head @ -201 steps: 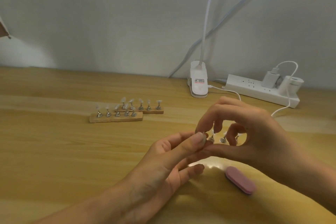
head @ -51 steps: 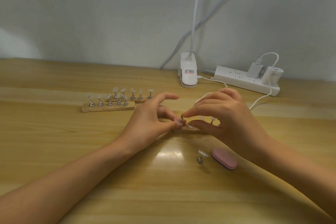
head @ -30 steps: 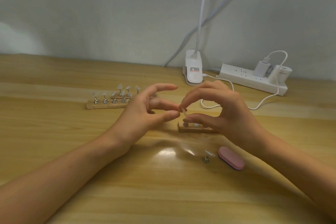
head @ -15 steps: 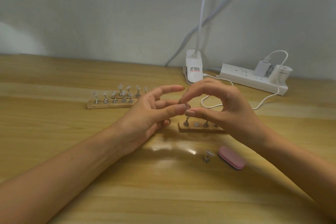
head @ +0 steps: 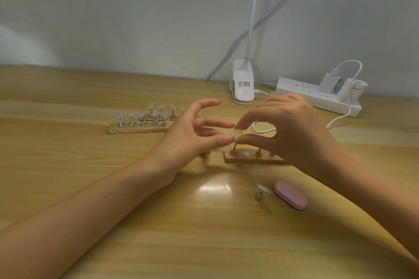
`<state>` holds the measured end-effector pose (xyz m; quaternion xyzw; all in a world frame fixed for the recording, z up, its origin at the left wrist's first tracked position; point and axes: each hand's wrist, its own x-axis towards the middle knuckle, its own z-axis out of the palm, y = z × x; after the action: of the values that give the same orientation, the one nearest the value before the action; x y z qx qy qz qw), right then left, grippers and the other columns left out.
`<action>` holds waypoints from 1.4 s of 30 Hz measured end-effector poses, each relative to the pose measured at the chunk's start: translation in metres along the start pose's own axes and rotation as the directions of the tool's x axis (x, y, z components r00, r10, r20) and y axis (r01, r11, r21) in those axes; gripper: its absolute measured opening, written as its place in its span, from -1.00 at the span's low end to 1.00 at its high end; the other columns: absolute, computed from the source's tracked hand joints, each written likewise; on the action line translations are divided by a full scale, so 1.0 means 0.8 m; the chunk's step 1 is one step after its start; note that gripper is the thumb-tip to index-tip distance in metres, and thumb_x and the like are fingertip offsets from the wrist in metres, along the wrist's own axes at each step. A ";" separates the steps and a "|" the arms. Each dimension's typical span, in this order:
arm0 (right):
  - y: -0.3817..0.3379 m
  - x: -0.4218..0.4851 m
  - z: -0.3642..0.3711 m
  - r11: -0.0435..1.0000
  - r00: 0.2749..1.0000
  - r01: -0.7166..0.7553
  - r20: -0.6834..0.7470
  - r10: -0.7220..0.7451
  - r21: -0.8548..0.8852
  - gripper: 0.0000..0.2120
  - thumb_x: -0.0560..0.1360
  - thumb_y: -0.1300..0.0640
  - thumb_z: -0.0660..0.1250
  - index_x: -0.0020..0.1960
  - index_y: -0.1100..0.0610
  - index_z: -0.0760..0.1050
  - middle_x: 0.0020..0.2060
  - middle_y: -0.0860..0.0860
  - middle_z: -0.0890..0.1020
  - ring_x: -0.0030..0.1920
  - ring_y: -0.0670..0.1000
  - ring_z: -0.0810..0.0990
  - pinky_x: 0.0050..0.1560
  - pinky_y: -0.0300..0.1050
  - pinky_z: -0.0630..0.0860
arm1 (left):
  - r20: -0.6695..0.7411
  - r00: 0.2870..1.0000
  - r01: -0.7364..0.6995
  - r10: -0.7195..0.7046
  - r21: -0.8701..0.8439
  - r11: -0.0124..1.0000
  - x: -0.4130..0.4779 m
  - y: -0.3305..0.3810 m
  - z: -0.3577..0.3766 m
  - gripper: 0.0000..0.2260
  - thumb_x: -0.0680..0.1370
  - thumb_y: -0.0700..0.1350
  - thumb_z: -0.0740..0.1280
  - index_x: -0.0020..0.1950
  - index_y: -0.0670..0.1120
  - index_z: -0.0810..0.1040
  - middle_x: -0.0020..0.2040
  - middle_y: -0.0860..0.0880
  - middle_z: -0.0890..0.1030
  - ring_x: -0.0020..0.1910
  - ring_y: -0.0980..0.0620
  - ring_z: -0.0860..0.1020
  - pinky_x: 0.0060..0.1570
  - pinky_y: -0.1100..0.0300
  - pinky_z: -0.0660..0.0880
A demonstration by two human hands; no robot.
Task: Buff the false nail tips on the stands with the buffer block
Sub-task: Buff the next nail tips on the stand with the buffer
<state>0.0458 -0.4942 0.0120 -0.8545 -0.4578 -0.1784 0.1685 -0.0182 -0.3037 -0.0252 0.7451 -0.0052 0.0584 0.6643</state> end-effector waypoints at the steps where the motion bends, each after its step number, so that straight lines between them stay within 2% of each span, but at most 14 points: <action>1: 0.000 -0.002 0.001 1.000 1.000 -0.020 0.017 0.020 0.010 -0.65 0.37 -0.24 0.34 -0.06 -0.03 0.70 -0.15 -0.15 0.71 -0.03 0.02 0.65 0.08 0.06 0.42 | 0.020 0.999 -0.041 0.040 0.098 0.994 0.000 -0.001 0.000 -0.30 0.37 -0.17 0.57 0.43 0.11 0.36 0.02 0.10 0.72 -0.05 0.16 0.67 -0.17 0.35 0.53; 3: -0.001 -0.006 0.005 1.000 1.000 -0.013 0.010 0.013 0.021 -0.67 0.37 -0.23 0.33 -0.09 -0.04 0.70 -0.16 -0.19 0.70 -0.05 -0.01 0.63 0.02 -0.02 0.31 | 0.075 0.993 -0.108 0.091 0.264 0.959 0.002 -0.003 0.003 -0.27 0.40 -0.25 0.57 0.47 0.09 0.33 -0.07 0.10 0.72 -0.09 0.19 0.66 -0.26 0.37 0.52; 5: -0.003 -0.008 0.008 1.000 1.000 0.003 -0.008 -0.003 0.021 -0.69 0.36 -0.21 0.34 -0.12 -0.03 0.71 -0.18 -0.19 0.70 -0.07 0.00 0.61 -0.01 -0.05 0.23 | 0.089 0.988 -0.151 0.128 0.329 0.932 0.003 -0.004 0.008 -0.31 0.42 -0.24 0.56 0.45 0.08 0.35 -0.15 0.13 0.72 -0.13 0.23 0.66 -0.36 0.39 0.49; 12: -0.004 -0.008 0.011 1.000 1.000 -0.015 0.014 0.015 0.022 -0.72 0.36 -0.22 0.33 -0.13 -0.08 0.70 -0.21 -0.23 0.68 -0.08 -0.01 0.58 -0.02 -0.10 0.17 | 0.056 0.979 -0.205 0.198 0.366 0.908 0.006 -0.007 0.012 -0.41 0.42 -0.16 0.57 0.39 0.02 0.43 -0.22 0.11 0.71 -0.20 0.28 0.65 -0.22 0.53 0.44; 16: -0.005 -0.009 0.015 0.998 0.999 -0.042 0.003 0.042 0.046 -0.72 0.36 -0.23 0.33 -0.15 -0.06 0.67 -0.24 -0.33 0.56 -0.08 -0.05 0.56 -0.03 -0.09 0.16 | 0.048 0.979 -0.202 0.197 0.348 0.916 0.006 -0.008 0.013 -0.42 0.42 -0.16 0.56 0.39 0.01 0.44 -0.24 0.06 0.70 -0.34 0.31 0.60 -0.37 0.51 0.42; 22: -0.008 -0.010 0.020 0.995 0.995 -0.097 0.005 0.097 0.036 -0.80 0.37 -0.15 0.48 -0.13 -0.05 0.66 -0.23 -0.31 0.56 -0.04 -0.10 0.49 -0.02 -0.10 0.14 | 0.033 0.979 -0.197 0.199 0.377 0.905 0.004 -0.007 0.014 -0.42 0.42 -0.12 0.56 0.39 0.03 0.44 -0.22 0.08 0.71 -0.26 0.31 0.62 -0.34 0.50 0.43; 24: -0.008 -0.010 0.016 0.995 0.994 -0.102 0.039 0.101 0.020 -0.75 0.36 -0.21 0.42 -0.08 -0.09 0.67 -0.21 -0.34 0.54 0.02 -0.10 0.47 0.00 -0.11 0.13 | 0.027 0.979 -0.198 0.203 0.383 0.902 0.003 -0.007 0.014 -0.43 0.42 -0.13 0.56 0.38 0.03 0.45 -0.22 0.08 0.71 -0.22 0.30 0.63 -0.33 0.49 0.44; 28: -0.001 -0.013 -0.005 0.994 0.990 -0.100 0.101 0.094 0.052 -0.44 0.28 -0.42 0.21 0.09 -0.14 0.66 -0.05 -0.32 0.62 0.08 -0.10 0.44 0.12 -0.06 0.24 | 0.018 0.975 -0.212 0.220 0.361 0.908 0.001 -0.010 0.015 -0.46 0.43 -0.20 0.55 0.35 0.02 0.47 -0.24 0.10 0.70 -0.18 0.27 0.64 -0.23 0.47 0.47; 31: 0.011 -0.026 -0.024 0.991 0.995 -0.093 0.048 0.089 0.096 -0.54 0.34 -0.33 0.26 0.08 -0.10 0.67 -0.03 -0.32 0.62 0.01 -0.08 0.47 0.10 0.02 0.39 | 0.018 0.977 -0.206 0.214 0.358 0.911 0.001 -0.011 0.015 -0.45 0.42 -0.22 0.56 0.34 0.03 0.47 -0.22 0.09 0.70 -0.14 0.24 0.65 -0.09 0.48 0.48; 32: 0.015 -0.034 -0.028 0.990 0.995 -0.091 0.039 0.087 0.108 -0.61 0.36 -0.29 0.29 0.03 -0.11 0.67 -0.06 -0.33 0.61 -0.02 -0.11 0.47 0.07 -0.03 0.40 | 0.017 0.977 -0.205 0.213 0.355 0.912 0.001 -0.012 0.015 -0.45 0.42 -0.22 0.56 0.34 0.04 0.47 -0.22 0.09 0.70 -0.14 0.25 0.65 -0.08 0.48 0.48; 34: 0.023 -0.054 -0.035 0.983 0.996 -0.085 0.056 0.076 0.166 -0.75 0.40 -0.24 0.34 -0.06 -0.13 0.65 -0.17 -0.30 0.60 -0.09 -0.15 0.50 -0.05 -0.27 0.38 | 0.022 0.976 -0.210 0.216 0.352 0.912 0.002 -0.013 0.014 -0.44 0.41 -0.23 0.56 0.34 0.03 0.47 -0.21 0.10 0.70 -0.14 0.25 0.65 -0.08 0.49 0.48; 36: 0.025 -0.074 -0.037 0.968 0.991 -0.094 0.112 0.069 0.232 -0.81 0.44 -0.23 0.44 -0.09 -0.14 0.65 -0.22 -0.22 0.61 -0.16 -0.14 0.54 -0.17 -0.44 0.37 | 0.026 0.977 -0.209 0.213 0.357 0.910 0.001 -0.011 0.015 -0.43 0.41 -0.23 0.57 0.35 0.03 0.46 -0.19 0.08 0.70 -0.13 0.24 0.65 -0.12 0.48 0.48; 39: 0.025 -0.098 -0.035 0.953 0.970 -0.146 0.227 0.086 0.265 -0.69 0.41 -0.36 0.36 -0.01 -0.19 0.64 -0.11 -0.23 0.60 -0.12 -0.15 0.56 -0.19 -0.48 0.39 | 0.013 0.984 -0.170 0.177 0.365 0.916 -0.005 -0.005 0.008 -0.37 0.37 -0.15 0.59 0.36 0.08 0.42 -0.02 0.09 0.65 -0.02 0.21 0.62 -0.22 0.37 0.52; 42: 0.022 -0.110 -0.029 0.929 0.951 -0.198 0.292 0.104 0.314 -0.70 0.40 -0.34 0.33 0.00 -0.22 0.62 -0.06 -0.22 0.57 -0.09 -0.12 0.57 -0.17 -0.42 0.41 | -0.035 0.927 -0.310 0.374 0.490 0.815 -0.025 0.008 0.001 -0.50 0.36 -0.04 0.57 0.21 0.07 0.43 -0.04 0.12 0.56 -0.05 0.10 0.56 -0.30 0.37 0.44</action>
<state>0.0120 -0.5776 -0.0104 -0.8618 -0.4326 0.0351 0.2625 -0.0388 -0.3068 -0.0211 0.8665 -0.0814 0.2248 0.4381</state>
